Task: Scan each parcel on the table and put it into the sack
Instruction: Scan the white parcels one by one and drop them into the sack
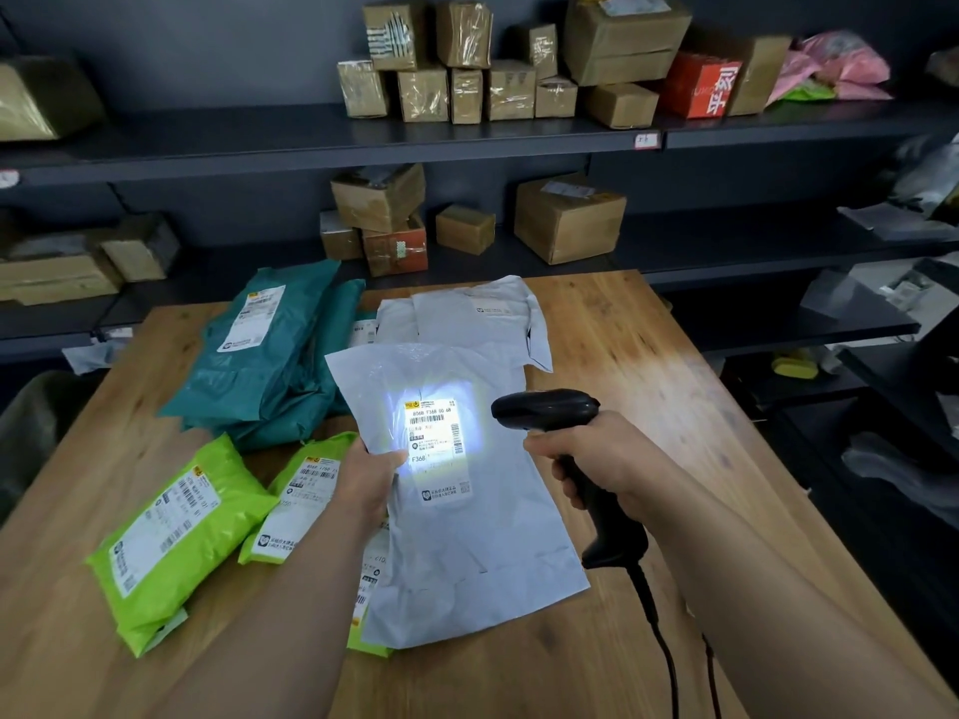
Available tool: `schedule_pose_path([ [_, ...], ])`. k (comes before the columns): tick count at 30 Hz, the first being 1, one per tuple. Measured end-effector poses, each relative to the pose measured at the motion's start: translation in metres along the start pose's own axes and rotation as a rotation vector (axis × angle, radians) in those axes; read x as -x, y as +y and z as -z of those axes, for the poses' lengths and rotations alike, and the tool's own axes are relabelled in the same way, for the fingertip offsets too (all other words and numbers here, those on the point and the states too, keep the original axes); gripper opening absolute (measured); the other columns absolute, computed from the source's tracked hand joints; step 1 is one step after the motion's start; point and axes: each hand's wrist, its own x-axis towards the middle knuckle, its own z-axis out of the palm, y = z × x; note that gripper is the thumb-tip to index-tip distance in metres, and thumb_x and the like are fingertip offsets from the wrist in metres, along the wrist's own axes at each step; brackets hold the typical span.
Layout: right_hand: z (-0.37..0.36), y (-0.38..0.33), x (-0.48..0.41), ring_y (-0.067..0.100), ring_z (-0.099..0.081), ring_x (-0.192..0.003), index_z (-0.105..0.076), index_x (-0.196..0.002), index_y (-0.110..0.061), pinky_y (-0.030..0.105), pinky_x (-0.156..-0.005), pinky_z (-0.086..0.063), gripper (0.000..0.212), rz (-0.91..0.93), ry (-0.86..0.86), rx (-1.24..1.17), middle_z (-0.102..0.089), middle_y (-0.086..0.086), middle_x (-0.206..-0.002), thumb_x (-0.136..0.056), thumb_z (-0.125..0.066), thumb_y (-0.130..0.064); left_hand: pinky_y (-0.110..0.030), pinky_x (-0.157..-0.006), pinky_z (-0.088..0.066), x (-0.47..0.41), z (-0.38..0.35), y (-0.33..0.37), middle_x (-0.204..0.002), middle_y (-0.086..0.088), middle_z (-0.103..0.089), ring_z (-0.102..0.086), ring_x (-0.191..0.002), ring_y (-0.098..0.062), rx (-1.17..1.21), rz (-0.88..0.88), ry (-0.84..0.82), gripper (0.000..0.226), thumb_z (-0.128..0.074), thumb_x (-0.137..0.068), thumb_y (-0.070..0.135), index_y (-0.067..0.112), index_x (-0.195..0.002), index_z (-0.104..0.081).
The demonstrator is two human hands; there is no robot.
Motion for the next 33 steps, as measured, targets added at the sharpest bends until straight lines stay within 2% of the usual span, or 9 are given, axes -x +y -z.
schedule_pose_path([
  [11, -0.005, 0.014, -0.009, 0.017, -0.051, -0.045, -0.061, -0.077, -0.009, 0.025, -0.045, -0.043, 0.017, -0.003, 0.006, -0.012, -0.058, 0.006, -0.060, -0.081, -0.074, -0.019, -0.037, -0.074, -0.053, -0.003, 0.001, -0.005, -0.106, -0.013, -0.068, -0.066, -0.091, -0.030, -0.014, 0.026, 0.053, 0.042, -0.051, -0.081, -0.017, 0.009, -0.113, -0.061],
  [14, -0.006, 0.017, -0.013, 0.017, -0.058, -0.049, -0.067, -0.092, -0.011, 0.024, -0.047, -0.047, 0.017, 0.060, 0.015, -0.048, -0.066, 0.008, -0.070, -0.082, -0.074, -0.022, -0.034, -0.068, -0.054, -0.001, 0.003, -0.003, -0.101, -0.009, -0.070, -0.068, -0.087, -0.026, 0.019, 0.029, 0.051, 0.038, -0.052, -0.083, -0.016, 0.011, -0.108, -0.064],
  [17, -0.011, 0.018, -0.022, 0.021, -0.070, -0.070, -0.068, -0.103, -0.014, 0.030, -0.059, -0.057, 0.029, 0.080, -0.009, -0.102, -0.067, 0.007, -0.085, -0.080, -0.077, -0.028, -0.036, -0.076, -0.053, 0.007, 0.006, 0.009, -0.106, -0.012, -0.069, -0.068, -0.087, -0.025, 0.045, -0.006, 0.047, 0.033, -0.054, -0.086, -0.013, 0.009, -0.110, -0.063],
  [18, -0.014, 0.018, -0.026, 0.018, -0.069, -0.072, -0.069, -0.101, -0.014, 0.033, -0.065, -0.058, 0.029, 0.082, -0.019, -0.087, -0.067, 0.004, -0.082, -0.079, -0.078, -0.030, -0.036, -0.077, -0.052, 0.011, 0.009, 0.016, -0.107, -0.011, -0.069, -0.068, -0.087, -0.023, 0.057, -0.027, 0.046, 0.034, -0.055, -0.087, -0.012, 0.008, -0.114, -0.061],
  [20, -0.026, 0.016, -0.033, 0.013, -0.062, -0.065, -0.072, -0.090, -0.014, 0.029, -0.063, -0.053, 0.025, 0.064, -0.060, -0.077, -0.064, -0.004, -0.069, -0.077, -0.079, -0.033, -0.034, -0.074, -0.054, 0.021, 0.022, 0.034, -0.106, -0.010, -0.069, -0.068, -0.086, -0.021, 0.085, -0.068, 0.040, 0.034, -0.055, -0.088, -0.010, 0.006, -0.119, -0.059],
  [23, -0.055, 0.013, -0.041, 0.016, -0.060, -0.069, -0.074, -0.083, -0.012, 0.028, -0.062, -0.047, 0.026, -0.013, -0.167, -0.129, -0.064, -0.005, -0.068, -0.074, -0.081, -0.036, -0.031, -0.068, -0.059, 0.040, 0.054, 0.067, -0.100, -0.007, -0.072, -0.072, -0.081, -0.020, 0.146, -0.134, 0.016, 0.030, -0.054, -0.089, -0.009, 0.006, -0.115, -0.060],
  [28, -0.131, 0.007, -0.035, 0.017, -0.067, -0.063, -0.074, -0.069, -0.015, 0.025, -0.060, -0.053, 0.024, -0.099, -0.480, -0.215, -0.069, 0.003, -0.072, -0.060, -0.082, -0.036, -0.025, -0.065, -0.058, 0.081, 0.127, 0.115, -0.096, -0.001, -0.076, -0.073, -0.084, -0.014, 0.212, -0.236, 0.008, 0.028, -0.052, -0.091, -0.006, 0.015, -0.103, -0.066],
  [31, -0.200, -0.002, -0.020, 0.017, -0.069, -0.066, -0.076, -0.069, -0.016, 0.027, -0.061, -0.056, 0.023, -0.066, -0.582, -0.214, -0.072, 0.004, -0.076, -0.057, -0.082, -0.034, -0.028, -0.065, -0.059, 0.108, 0.197, 0.134, -0.102, -0.004, -0.075, -0.073, -0.085, -0.017, 0.208, -0.267, 0.120, 0.026, -0.055, -0.091, -0.002, 0.015, -0.107, -0.066],
  [33, -0.253, -0.010, -0.005, 0.020, -0.071, -0.072, -0.078, -0.074, -0.014, 0.030, -0.068, -0.057, 0.031, -0.013, -0.579, -0.167, -0.074, 0.007, -0.083, -0.051, -0.085, -0.035, -0.030, -0.063, -0.060, 0.124, 0.255, 0.139, -0.098, -0.003, -0.076, -0.074, -0.081, -0.017, 0.188, -0.279, 0.243, 0.022, -0.058, -0.091, 0.002, 0.012, -0.110, -0.064],
])
